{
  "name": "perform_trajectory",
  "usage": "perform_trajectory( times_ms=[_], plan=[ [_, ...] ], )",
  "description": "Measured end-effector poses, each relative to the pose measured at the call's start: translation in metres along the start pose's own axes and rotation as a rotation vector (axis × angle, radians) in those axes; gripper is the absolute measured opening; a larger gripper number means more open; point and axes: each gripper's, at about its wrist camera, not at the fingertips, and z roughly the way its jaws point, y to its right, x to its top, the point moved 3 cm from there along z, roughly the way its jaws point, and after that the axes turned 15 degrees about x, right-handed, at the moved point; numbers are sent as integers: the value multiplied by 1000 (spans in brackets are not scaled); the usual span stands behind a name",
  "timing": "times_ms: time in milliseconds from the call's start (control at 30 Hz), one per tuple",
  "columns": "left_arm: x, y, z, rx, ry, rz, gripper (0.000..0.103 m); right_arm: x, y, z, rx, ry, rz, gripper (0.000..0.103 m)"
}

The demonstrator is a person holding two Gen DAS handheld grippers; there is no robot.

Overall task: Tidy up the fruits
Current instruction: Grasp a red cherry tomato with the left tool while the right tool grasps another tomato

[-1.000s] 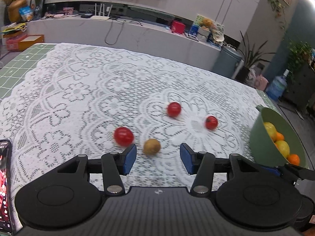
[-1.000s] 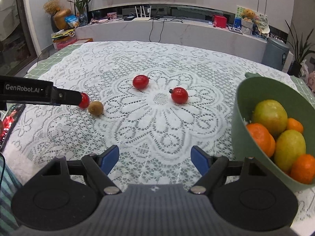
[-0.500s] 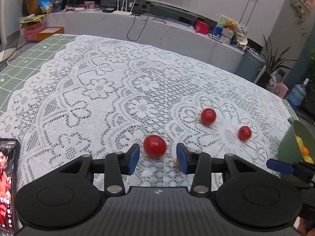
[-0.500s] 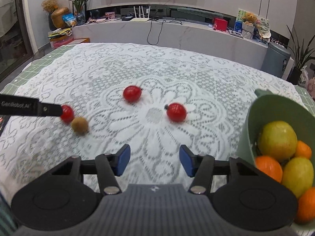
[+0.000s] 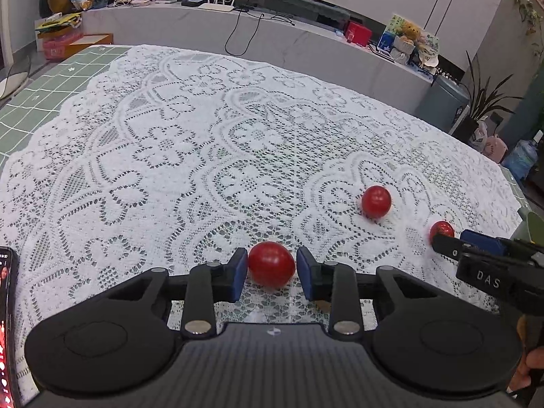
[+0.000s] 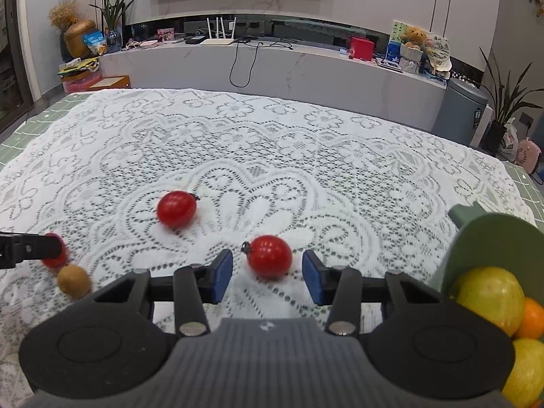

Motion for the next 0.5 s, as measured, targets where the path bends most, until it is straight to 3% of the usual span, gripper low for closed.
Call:
perform_trajectory(
  times_ms=[200, 500],
  plan=[
    [1, 3, 4, -7, -4, 10, 34, 2, 4, 10, 7, -13, 10, 33],
    [2, 6, 3, 10, -20, 18, 33, 2, 4, 9, 0, -13, 11, 30]
  ],
)
